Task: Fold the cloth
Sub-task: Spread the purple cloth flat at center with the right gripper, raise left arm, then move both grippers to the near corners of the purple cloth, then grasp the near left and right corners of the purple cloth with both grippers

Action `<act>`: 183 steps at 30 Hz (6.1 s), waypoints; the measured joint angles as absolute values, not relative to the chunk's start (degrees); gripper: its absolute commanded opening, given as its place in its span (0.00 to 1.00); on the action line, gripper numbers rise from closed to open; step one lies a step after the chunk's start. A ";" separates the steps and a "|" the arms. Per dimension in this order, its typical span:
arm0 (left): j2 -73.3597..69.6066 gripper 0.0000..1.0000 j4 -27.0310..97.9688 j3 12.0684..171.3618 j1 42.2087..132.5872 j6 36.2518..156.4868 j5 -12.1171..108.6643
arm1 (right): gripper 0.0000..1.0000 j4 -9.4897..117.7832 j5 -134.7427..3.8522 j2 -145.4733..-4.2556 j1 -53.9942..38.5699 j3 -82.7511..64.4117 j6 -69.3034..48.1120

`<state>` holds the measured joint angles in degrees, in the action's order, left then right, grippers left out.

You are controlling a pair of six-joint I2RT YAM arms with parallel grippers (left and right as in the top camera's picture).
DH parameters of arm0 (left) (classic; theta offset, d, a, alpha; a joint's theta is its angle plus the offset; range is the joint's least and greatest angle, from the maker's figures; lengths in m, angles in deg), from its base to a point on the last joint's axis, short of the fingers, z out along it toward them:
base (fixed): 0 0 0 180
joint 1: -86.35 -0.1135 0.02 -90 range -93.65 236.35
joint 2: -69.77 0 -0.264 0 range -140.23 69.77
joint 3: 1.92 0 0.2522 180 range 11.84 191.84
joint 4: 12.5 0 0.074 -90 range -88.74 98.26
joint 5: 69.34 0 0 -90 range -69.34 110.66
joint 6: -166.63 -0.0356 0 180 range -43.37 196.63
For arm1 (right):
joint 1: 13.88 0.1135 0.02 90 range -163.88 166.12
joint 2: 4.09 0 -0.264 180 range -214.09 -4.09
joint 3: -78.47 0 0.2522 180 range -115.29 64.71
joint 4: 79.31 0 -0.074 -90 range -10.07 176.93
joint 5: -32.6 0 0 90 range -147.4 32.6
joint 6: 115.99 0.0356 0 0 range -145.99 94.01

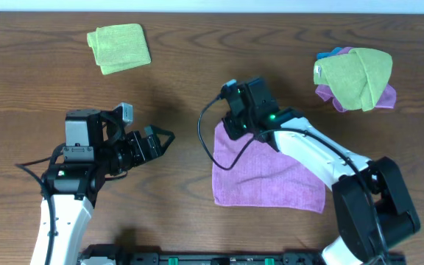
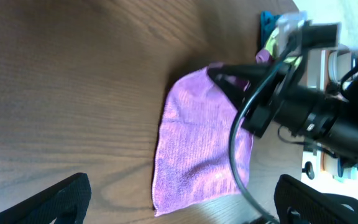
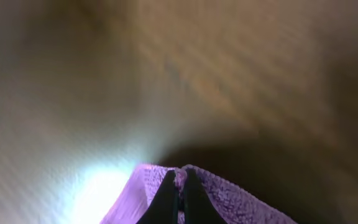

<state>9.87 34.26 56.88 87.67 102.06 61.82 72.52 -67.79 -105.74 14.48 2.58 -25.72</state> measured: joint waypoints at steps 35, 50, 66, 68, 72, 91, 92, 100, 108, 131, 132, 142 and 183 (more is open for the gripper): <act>9.85 0.95 40.92 56.88 87.67 101.93 62.00 | 0.99 32.78 -62.92 -84.73 10.96 -14.34 -17.39; 9.74 0.95 24.66 43.83 87.76 109.47 67.49 | 0.99 26.14 -66.44 -42.86 -0.25 13.27 -8.72; -6.46 0.96 -1.98 36.88 100.06 125.08 67.33 | 0.99 31.89 -75.29 -45.13 -2.02 19.34 -1.28; -9.10 0.96 -3.03 36.88 101.03 125.89 66.61 | 0.99 32.13 -76.45 -45.39 -2.85 19.36 -0.89; -13.65 0.96 -6.09 36.85 101.44 126.67 65.96 | 0.99 32.19 -78.44 -45.39 -4.42 19.36 -0.69; -24.14 0.55 -20.56 38.62 108.96 135.66 65.26 | 0.99 33.61 -81.98 -45.39 -4.97 19.36 -0.69; -24.60 0.49 -20.61 38.58 109.24 135.88 65.10 | 0.99 33.59 -82.13 -45.39 -4.97 19.36 -0.69; -26.48 0.06 -20.19 37.99 110.49 133.86 61.56 | 0.99 29.57 -81.17 -45.63 -4.97 19.41 -0.52; -26.65 0.06 -22.83 37.58 109.62 130.19 62.48 | 0.98 29.26 -76.76 -50.61 -4.99 20.15 -0.74; -13.80 0.06 -6.27 37.40 99.08 116.60 68.71 | 0.90 37.13 -82.66 -73.41 -11.68 26.91 -3.03; -13.80 0.06 -6.25 37.40 99.08 116.49 68.73 | 0.89 37.70 -83.47 -73.41 -11.72 28.09 -3.10; -13.80 0.06 -5.26 37.40 99.08 115.59 68.95 | 0.80 48.17 -89.30 -73.50 -11.74 40.02 -2.68; -2.37 0.06 3.22 45.40 99.08 115.57 68.95 | 0.01 62.83 -93.43 -71.12 -11.81 28.76 -0.34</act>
